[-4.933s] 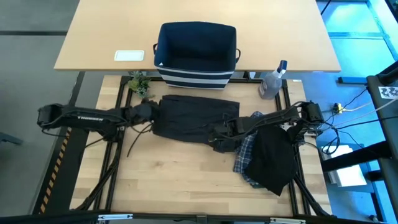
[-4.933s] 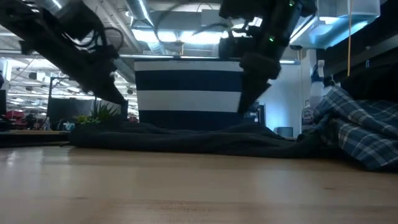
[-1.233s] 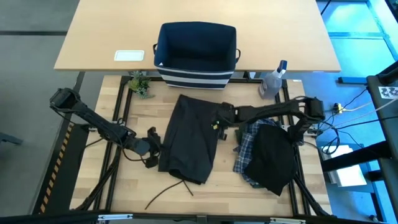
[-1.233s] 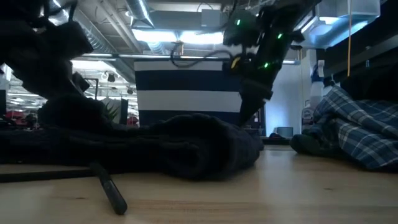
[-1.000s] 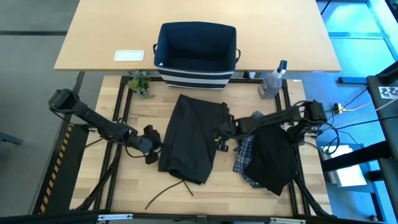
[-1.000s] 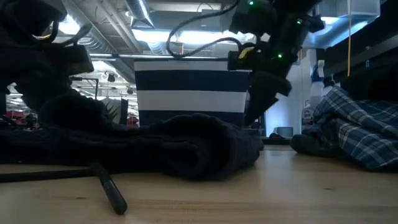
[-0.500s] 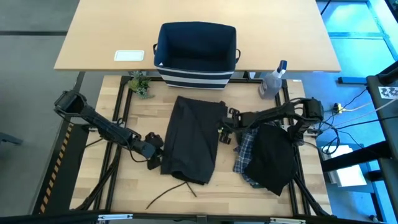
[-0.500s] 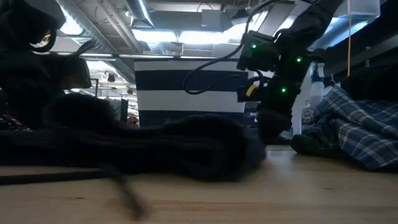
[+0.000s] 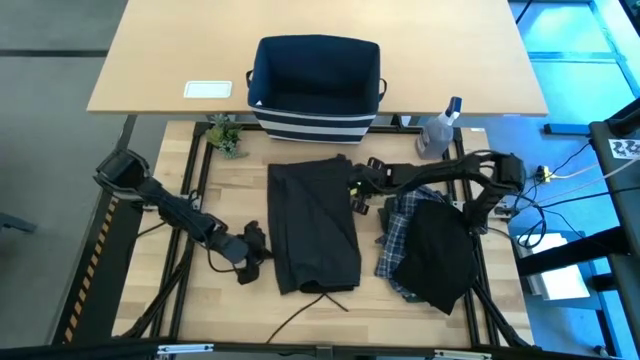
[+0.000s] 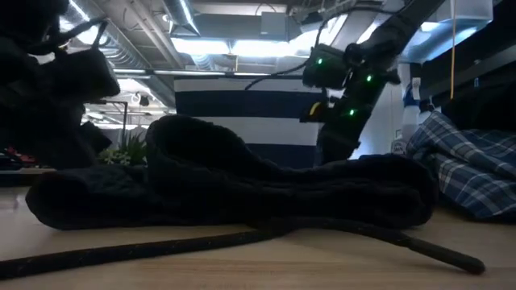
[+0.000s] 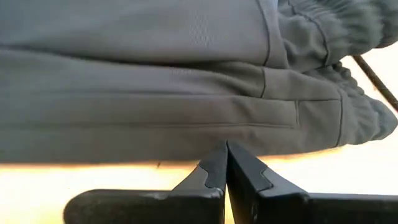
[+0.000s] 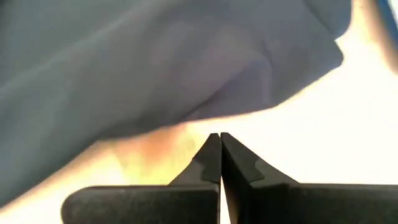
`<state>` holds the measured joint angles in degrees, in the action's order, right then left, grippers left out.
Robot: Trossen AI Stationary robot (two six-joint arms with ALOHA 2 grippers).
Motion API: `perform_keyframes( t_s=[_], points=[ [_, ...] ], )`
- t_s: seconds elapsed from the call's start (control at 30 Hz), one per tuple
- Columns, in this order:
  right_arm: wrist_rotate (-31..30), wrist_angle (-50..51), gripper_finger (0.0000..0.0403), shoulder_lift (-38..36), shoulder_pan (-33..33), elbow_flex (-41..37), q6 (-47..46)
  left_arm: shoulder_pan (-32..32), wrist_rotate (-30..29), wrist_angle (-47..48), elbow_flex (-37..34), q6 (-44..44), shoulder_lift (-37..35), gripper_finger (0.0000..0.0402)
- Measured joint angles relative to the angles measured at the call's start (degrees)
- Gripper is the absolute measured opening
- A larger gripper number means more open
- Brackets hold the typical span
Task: Fold Laundry from Bin
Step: Fold the black shorts
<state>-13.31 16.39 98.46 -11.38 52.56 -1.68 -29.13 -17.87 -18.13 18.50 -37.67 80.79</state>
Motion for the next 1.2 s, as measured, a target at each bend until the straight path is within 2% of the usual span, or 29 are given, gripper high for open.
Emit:
perform_keyframes(
  t_s=[0.13,0.27,0.5,0.67,0.77,0.93,1.03,1.2],
  points=[
    [-0.5,4.6,0.0,-4.3,3.5,0.1,-2.7,-0.5,-2.9,0.5,0.1,2.7,-1.9,0.0],
    [-2.7,5.1,0.0,-8.8,9.9,0.1,-6.2,-0.4,-5.3,0.7,0.8,5.8,-3.8,0.0],
    [-4.7,-7.0,0.0,-9.1,24.1,0.2,-7.8,-3.8,-5.4,2.3,9.1,23.7,-2.0,0.0],
    [-10.0,-12.7,0.0001,-7.5,30.9,0.2,-4.4,-7.3,-11.3,12.1,16.7,33.0,0.7,0.0],
    [-12.6,-12.3,0.0001,-7.5,32.6,0.2,-4.1,-8.3,-13.3,17.5,20.9,37.3,2.5,0.0],
    [-11.9,-13.6,0.0008,-7.5,32.8,0.2,-4.1,-8.6,-12.1,21.5,25.8,44.4,5.9,0.0005],
    [-10.9,-13.9,0.003,-7.5,32.7,0.2,-4.1,-8.5,-10.6,25.4,27.9,48.6,7.1,0.0028],
    [-8.6,-17.1,0.0077,-7.5,32.7,0.2,-4.0,-7.4,-9.1,32.7,30.1,48.9,7.4,0.0091]
  ],
)
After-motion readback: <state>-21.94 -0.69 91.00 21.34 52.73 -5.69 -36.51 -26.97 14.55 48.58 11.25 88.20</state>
